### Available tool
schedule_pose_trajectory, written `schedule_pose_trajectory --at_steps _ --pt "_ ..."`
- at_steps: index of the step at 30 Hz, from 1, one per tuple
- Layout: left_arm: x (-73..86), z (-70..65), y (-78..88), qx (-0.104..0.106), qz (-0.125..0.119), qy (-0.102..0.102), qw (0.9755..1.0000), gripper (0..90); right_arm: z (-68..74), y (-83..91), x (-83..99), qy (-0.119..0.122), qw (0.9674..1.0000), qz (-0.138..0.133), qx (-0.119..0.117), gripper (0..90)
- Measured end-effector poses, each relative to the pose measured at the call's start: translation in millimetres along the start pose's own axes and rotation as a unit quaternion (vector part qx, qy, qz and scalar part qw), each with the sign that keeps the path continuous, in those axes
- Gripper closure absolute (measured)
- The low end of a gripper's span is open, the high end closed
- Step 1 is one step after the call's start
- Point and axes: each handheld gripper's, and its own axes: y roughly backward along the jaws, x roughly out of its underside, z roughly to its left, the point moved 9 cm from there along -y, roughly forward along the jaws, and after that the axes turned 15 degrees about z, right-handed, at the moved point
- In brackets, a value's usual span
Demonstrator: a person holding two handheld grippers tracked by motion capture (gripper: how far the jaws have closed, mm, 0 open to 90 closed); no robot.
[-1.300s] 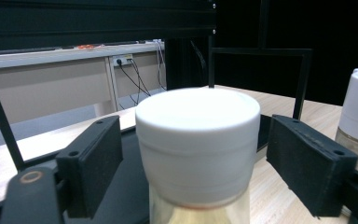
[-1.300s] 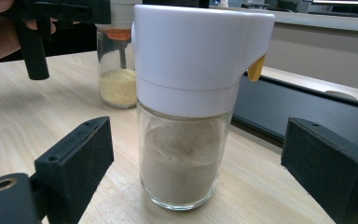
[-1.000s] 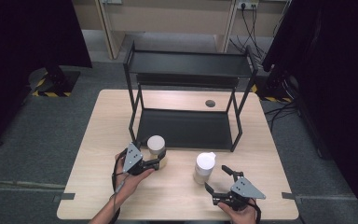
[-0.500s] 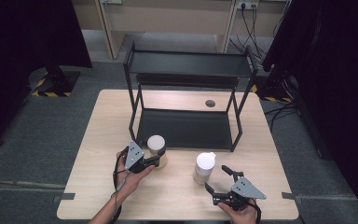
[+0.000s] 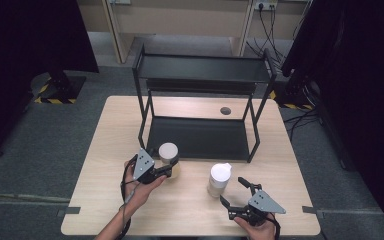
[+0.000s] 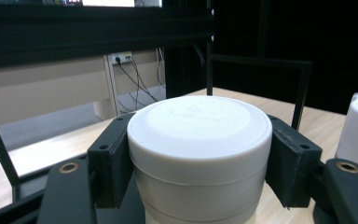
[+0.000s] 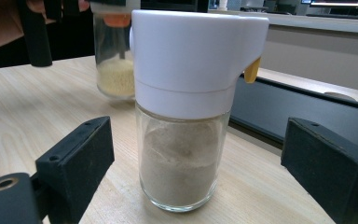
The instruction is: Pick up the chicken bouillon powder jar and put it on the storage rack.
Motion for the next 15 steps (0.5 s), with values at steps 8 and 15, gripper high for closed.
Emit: schedule_pose_trajectory --at_steps 8,15 --pt "-21.9 1.8 3.5 -0.005 -0.019 -0.002 0.9998 32.7 0.2 0.3 0.3 -0.001 1.0000 -0.001 0.001 9.4" --pt "-43.5 4.3 4.9 -0.008 -0.028 -0.009 0.9995 32.8 0.1 0.6 0.7 -0.003 1.0000 -0.002 0.002 9.4"
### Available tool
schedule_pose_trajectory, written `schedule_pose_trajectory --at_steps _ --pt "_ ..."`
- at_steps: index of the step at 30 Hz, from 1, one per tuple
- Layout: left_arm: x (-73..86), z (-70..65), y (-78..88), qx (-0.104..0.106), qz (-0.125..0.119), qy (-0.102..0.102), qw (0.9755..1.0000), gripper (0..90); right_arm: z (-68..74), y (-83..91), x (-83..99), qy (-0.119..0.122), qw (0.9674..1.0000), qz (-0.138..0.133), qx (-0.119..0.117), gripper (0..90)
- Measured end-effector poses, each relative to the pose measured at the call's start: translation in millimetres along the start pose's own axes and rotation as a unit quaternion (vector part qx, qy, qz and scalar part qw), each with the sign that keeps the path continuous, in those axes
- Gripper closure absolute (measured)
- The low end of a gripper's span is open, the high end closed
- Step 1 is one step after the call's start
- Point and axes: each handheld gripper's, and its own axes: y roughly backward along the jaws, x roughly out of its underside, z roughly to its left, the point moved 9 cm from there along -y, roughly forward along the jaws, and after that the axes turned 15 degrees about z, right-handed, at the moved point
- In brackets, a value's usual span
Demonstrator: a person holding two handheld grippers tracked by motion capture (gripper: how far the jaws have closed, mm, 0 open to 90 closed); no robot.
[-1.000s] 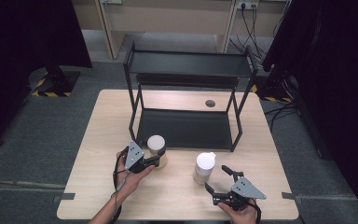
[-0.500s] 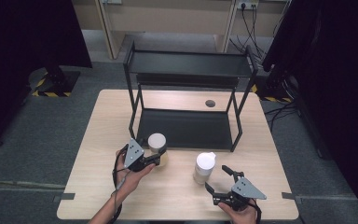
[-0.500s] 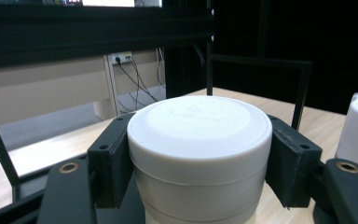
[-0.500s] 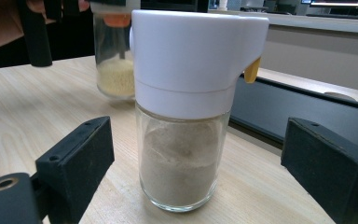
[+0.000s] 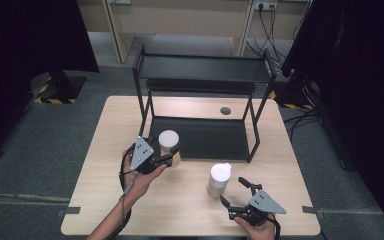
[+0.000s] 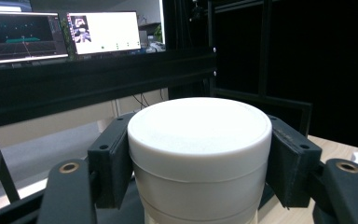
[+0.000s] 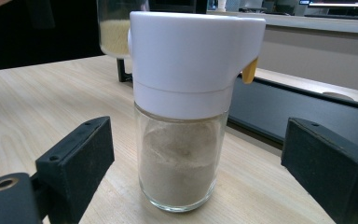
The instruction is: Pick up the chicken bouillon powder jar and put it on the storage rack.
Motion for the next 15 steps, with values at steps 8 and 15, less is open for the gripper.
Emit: schedule_pose_trajectory --at_steps 8,15 --pt "-18.0 1.2 1.2 -0.006 -0.009 -0.006 0.9999 32.9 -0.2 0.2 0.3 -0.002 1.0000 -0.001 0.000 9.4" --pt "-37.0 2.4 2.9 -0.012 -0.022 -0.005 0.9997 32.9 -0.1 0.3 0.4 -0.003 1.0000 -0.001 0.001 9.4"
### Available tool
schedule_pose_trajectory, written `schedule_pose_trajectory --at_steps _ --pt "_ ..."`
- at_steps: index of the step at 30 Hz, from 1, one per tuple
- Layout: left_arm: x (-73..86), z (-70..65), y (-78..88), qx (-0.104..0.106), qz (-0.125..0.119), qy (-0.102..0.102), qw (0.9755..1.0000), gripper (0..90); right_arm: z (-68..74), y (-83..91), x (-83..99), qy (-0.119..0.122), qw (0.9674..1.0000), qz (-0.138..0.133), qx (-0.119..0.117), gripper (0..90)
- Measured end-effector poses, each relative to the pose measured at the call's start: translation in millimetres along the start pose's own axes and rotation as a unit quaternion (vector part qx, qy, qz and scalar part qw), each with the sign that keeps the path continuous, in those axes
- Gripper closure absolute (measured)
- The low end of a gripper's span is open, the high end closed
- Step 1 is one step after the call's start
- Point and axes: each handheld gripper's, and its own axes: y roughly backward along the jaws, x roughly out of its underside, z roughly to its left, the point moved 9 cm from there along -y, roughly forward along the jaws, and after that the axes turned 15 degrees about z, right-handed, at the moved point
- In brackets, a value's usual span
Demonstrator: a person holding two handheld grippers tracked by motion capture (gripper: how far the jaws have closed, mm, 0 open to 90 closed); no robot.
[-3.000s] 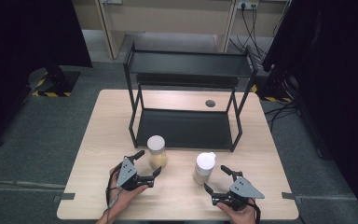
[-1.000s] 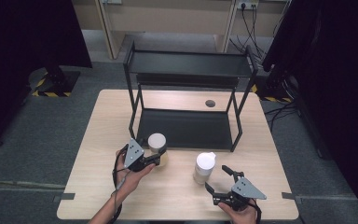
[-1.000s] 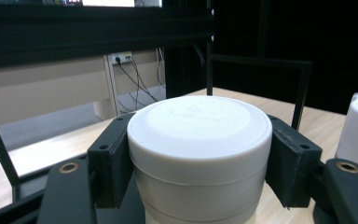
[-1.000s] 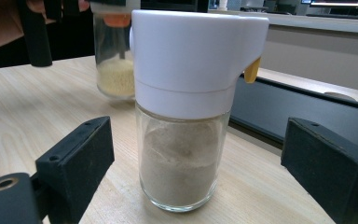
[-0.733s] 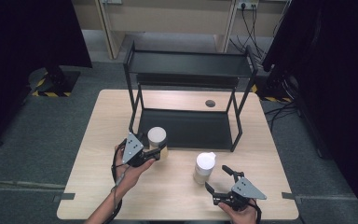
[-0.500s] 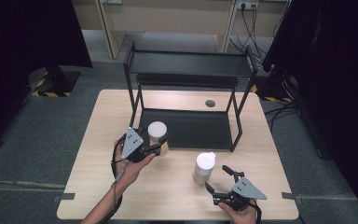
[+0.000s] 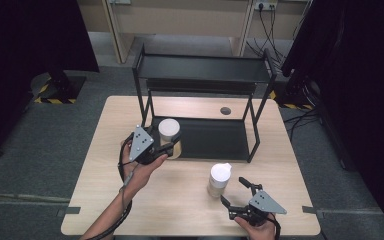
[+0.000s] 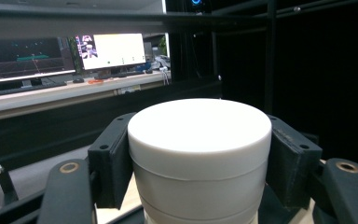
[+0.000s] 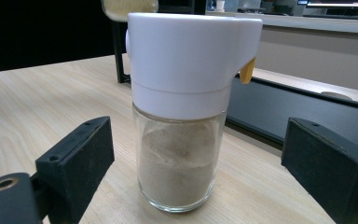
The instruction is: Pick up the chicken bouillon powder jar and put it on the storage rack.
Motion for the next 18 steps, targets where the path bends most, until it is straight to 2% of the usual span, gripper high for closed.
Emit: schedule_pose_trajectory --at_steps 18 --pt "-32.0 9.2 -0.5 -0.022 -0.006 0.003 0.9997 33.0 0.1 0.4 0.5 -0.003 1.0000 -0.002 0.001 9.3"
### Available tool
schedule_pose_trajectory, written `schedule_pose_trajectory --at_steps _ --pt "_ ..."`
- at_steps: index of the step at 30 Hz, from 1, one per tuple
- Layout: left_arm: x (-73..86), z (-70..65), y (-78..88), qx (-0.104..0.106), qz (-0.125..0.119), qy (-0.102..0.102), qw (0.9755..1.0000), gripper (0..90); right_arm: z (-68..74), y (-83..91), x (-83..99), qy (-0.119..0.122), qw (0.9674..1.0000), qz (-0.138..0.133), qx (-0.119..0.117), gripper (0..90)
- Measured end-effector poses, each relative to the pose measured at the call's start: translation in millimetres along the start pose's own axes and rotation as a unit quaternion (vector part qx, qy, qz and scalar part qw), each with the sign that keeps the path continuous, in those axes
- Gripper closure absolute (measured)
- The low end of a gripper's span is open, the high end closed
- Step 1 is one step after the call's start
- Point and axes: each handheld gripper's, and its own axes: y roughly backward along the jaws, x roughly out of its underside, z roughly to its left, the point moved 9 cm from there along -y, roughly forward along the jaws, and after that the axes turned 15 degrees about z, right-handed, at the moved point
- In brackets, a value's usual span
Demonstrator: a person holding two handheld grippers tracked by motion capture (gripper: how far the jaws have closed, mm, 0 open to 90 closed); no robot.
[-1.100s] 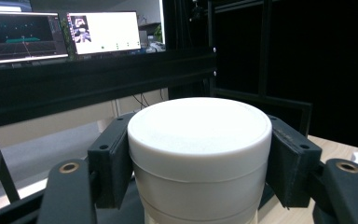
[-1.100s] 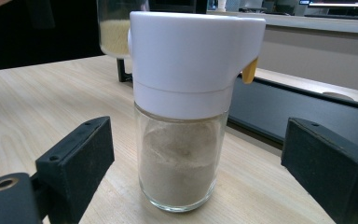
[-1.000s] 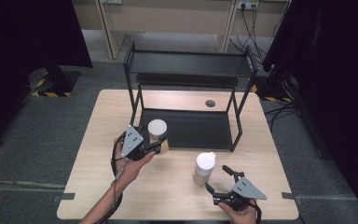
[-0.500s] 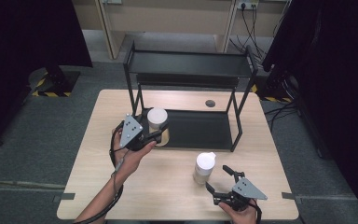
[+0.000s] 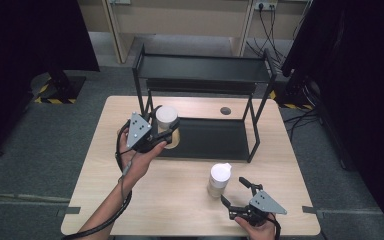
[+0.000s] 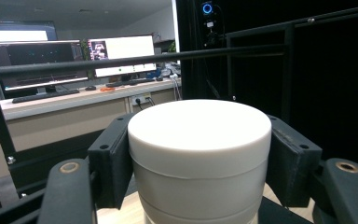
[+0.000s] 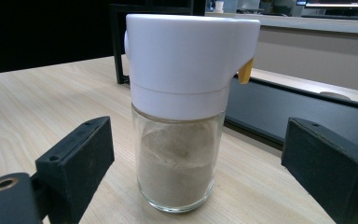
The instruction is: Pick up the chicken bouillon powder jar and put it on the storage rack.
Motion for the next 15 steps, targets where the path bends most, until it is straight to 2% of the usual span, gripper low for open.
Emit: schedule_pose_trajectory --at_steps 15 --pt "-24.2 6.5 -0.7 -0.015 -0.006 0.002 0.9999 33.0 -0.3 0.1 0.2 -0.002 1.0000 -0.001 -0.001 9.3"
